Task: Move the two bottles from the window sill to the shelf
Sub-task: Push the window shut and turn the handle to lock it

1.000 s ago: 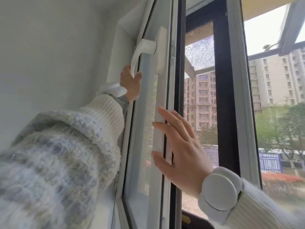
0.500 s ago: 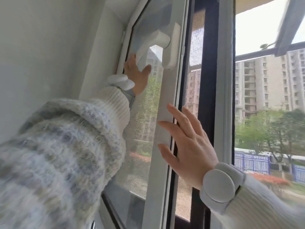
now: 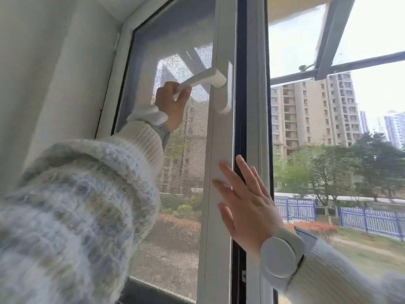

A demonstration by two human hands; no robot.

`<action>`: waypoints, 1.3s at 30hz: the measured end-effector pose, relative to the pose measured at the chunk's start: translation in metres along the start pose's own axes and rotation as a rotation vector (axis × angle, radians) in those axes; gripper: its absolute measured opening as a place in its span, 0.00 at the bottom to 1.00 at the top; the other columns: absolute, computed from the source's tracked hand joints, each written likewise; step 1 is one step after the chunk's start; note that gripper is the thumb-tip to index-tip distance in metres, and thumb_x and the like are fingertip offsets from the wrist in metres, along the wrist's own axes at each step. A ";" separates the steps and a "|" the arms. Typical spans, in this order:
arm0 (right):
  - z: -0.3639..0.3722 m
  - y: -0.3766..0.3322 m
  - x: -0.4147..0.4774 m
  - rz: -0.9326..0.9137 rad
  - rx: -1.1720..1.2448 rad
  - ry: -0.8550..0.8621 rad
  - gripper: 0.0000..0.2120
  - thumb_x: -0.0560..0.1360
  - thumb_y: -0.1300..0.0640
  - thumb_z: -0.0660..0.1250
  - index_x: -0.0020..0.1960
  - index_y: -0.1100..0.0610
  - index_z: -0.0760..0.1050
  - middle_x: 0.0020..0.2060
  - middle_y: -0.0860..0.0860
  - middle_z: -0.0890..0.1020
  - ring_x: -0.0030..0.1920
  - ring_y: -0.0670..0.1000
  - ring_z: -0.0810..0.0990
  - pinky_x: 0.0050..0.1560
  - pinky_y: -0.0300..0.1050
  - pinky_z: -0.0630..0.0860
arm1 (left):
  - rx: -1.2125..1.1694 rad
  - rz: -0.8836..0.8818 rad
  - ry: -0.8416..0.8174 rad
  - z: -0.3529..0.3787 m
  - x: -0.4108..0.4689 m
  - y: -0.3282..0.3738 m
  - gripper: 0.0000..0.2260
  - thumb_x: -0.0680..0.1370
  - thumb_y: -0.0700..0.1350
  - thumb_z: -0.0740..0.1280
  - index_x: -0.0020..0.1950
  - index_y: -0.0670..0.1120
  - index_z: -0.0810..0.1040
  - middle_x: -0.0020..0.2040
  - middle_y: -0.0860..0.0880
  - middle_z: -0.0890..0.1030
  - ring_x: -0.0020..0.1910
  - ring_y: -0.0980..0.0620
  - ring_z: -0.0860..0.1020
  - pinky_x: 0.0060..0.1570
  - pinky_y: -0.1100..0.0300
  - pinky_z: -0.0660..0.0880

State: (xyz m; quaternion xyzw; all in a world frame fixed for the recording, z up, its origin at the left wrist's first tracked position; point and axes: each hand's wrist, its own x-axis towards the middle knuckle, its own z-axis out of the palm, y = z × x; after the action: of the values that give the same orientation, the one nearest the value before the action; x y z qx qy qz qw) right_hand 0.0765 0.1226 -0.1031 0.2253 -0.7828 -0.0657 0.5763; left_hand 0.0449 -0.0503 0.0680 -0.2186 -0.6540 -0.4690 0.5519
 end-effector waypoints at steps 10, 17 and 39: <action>0.031 0.033 -0.008 0.029 -0.090 -0.194 0.23 0.79 0.52 0.51 0.73 0.52 0.52 0.72 0.44 0.39 0.70 0.53 0.31 0.68 0.58 0.30 | 0.031 0.041 -0.074 0.045 0.004 -0.017 0.12 0.79 0.52 0.58 0.52 0.43 0.67 0.47 0.42 0.71 0.44 0.46 0.73 0.53 0.41 0.76; 0.041 0.042 -0.008 0.050 -0.191 -0.295 0.25 0.79 0.51 0.43 0.73 0.50 0.37 0.66 0.44 0.25 0.67 0.52 0.23 0.66 0.56 0.24 | -0.001 0.061 -0.078 0.059 0.006 -0.024 0.18 0.79 0.52 0.58 0.58 0.38 0.69 0.48 0.41 0.71 0.45 0.46 0.73 0.53 0.41 0.76; 0.053 0.042 -0.008 0.140 -0.335 -0.289 0.27 0.74 0.46 0.45 0.70 0.52 0.63 0.72 0.49 0.60 0.71 0.52 0.58 0.67 0.65 0.59 | 0.068 0.220 -0.015 0.079 0.016 -0.050 0.16 0.79 0.54 0.56 0.51 0.41 0.70 0.40 0.49 0.67 0.36 0.51 0.66 0.39 0.60 0.61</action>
State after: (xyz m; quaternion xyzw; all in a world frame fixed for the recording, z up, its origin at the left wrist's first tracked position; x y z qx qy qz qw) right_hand 0.0176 0.1555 -0.1117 0.0598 -0.8491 -0.1864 0.4906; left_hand -0.0410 -0.0094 0.0678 -0.2739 -0.6457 -0.3815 0.6020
